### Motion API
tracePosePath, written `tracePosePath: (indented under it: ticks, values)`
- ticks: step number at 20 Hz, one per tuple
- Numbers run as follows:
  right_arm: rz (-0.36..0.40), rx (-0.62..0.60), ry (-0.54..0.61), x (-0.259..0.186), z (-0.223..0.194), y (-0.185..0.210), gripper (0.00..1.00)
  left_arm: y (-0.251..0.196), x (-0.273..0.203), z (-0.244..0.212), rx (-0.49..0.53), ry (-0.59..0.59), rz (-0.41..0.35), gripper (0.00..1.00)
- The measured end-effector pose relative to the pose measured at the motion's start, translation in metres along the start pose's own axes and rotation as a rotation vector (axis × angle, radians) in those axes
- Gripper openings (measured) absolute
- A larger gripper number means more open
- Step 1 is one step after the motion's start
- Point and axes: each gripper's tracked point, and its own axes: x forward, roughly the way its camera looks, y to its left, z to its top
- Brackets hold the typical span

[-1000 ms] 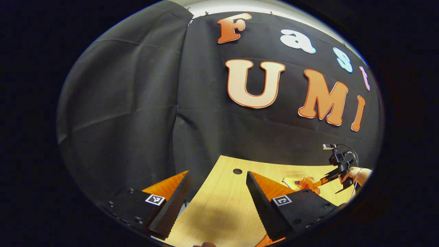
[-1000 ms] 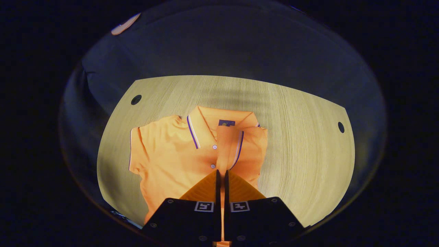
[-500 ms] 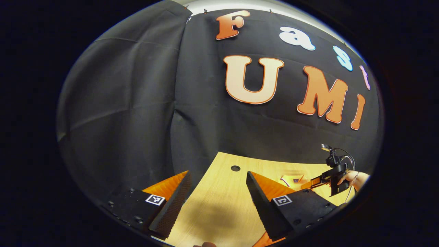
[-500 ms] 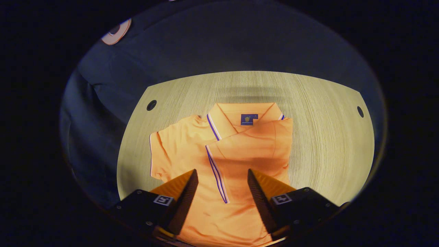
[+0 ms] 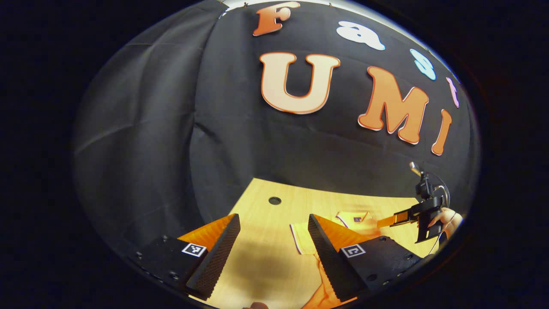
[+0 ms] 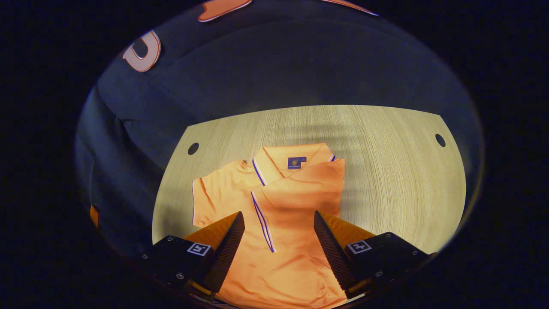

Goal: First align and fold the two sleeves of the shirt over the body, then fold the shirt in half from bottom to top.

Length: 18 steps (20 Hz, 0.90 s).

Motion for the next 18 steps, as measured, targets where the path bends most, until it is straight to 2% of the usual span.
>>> tracePosePath:
  ticks: [3,6,11,13,18]
  values:
    - [-0.009,0.002,-0.056,-0.021,0.013,-0.014,0.99,-0.023,0.026,-0.009,-0.021,0.044,-0.028,0.98]
    - [-0.043,0.011,-0.122,-0.041,0.026,-0.037,0.99,-0.048,0.047,-0.015,0.008,0.085,-0.064,0.98]
    - [-0.112,-0.011,-0.313,-0.087,0.056,-0.075,0.99,-0.082,0.091,-0.056,0.016,0.229,-0.144,0.98]
    - [-0.118,-0.031,-0.343,-0.103,0.058,-0.085,0.99,-0.09,0.107,-0.072,0.0,0.303,-0.147,0.98]
    - [-0.117,-0.072,-0.356,-0.128,0.049,-0.11,0.99,-0.088,0.153,-0.124,0.071,0.498,-0.112,0.98]
